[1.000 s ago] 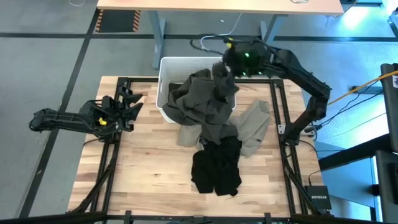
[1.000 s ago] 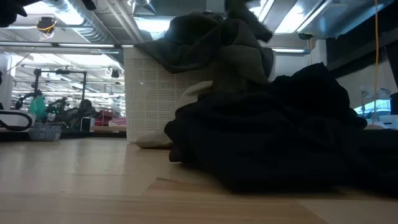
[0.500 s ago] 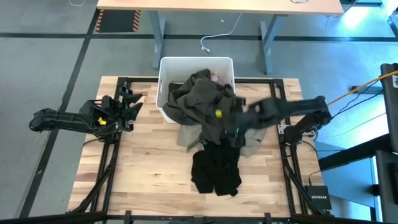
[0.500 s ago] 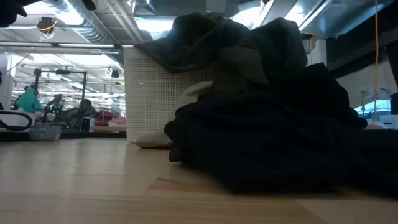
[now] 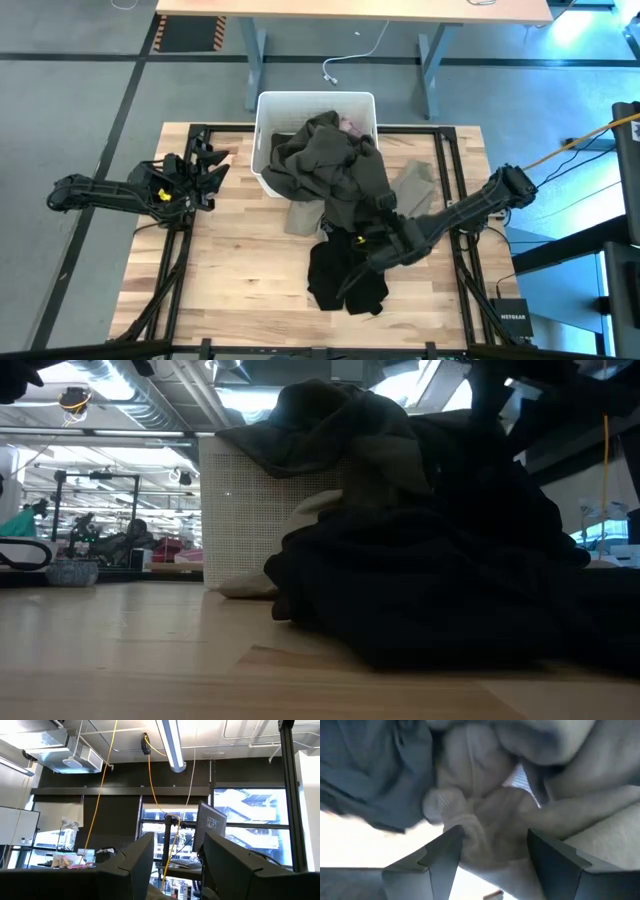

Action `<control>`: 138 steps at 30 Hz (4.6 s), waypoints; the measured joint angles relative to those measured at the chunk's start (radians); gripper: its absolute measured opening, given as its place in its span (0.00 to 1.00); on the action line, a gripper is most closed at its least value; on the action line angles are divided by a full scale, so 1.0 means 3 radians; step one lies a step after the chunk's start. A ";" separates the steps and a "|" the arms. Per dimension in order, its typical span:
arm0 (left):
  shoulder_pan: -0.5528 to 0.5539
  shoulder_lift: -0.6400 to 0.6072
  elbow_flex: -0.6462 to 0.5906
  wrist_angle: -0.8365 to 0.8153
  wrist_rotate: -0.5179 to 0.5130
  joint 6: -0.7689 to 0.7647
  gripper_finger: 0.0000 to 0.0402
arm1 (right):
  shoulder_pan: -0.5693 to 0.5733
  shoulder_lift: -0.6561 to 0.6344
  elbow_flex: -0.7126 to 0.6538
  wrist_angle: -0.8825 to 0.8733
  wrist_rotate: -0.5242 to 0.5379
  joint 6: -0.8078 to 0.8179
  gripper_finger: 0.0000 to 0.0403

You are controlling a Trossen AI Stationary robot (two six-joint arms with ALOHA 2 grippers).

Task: Sort clothes
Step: Put the gray sweater into the white bin

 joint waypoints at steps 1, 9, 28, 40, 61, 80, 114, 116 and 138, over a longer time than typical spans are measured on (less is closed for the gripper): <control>0.0000 0.0000 0.0000 0.0001 0.0000 0.0000 0.42 | 0.0043 0.0000 -0.0018 -0.0026 0.0059 0.0001 0.60; 0.0000 0.0000 0.0000 0.0000 -0.0001 0.0046 0.42 | 0.0254 -0.0001 -0.0021 -0.0044 -0.0041 0.0017 0.60; 0.0000 0.0000 0.0000 -0.0001 -0.0001 0.0047 0.42 | -0.0123 0.0028 -0.0422 0.0243 0.0326 -0.0707 0.44; 0.0000 0.0000 0.0000 -0.0003 -0.0002 0.0026 0.42 | -0.0771 -0.0356 0.0230 0.0452 0.0554 -0.0905 0.06; 0.0001 0.0000 0.0000 -0.0029 -0.0003 0.0036 0.42 | -0.2988 -0.0237 0.0864 0.1735 -0.1577 -0.0686 0.20; 0.0001 0.0004 0.0000 -0.0106 -0.0001 -0.0023 0.42 | -0.2151 -0.0483 0.2147 0.0269 -0.1982 -0.0275 0.62; 0.0002 0.0006 0.0000 -0.0018 -0.0001 -0.0208 0.42 | -0.0545 -0.0546 -0.1625 0.3977 -0.0640 0.0582 0.62; 0.0003 0.0006 0.0000 -0.0017 -0.0001 -0.0198 0.42 | -0.0640 -0.0457 -0.1624 0.4050 -0.0661 0.0525 0.62; 0.0003 -0.0001 0.0000 0.0013 -0.0001 -0.0226 0.42 | -0.0687 -0.0827 -0.0458 0.3412 -0.0927 -0.0640 0.03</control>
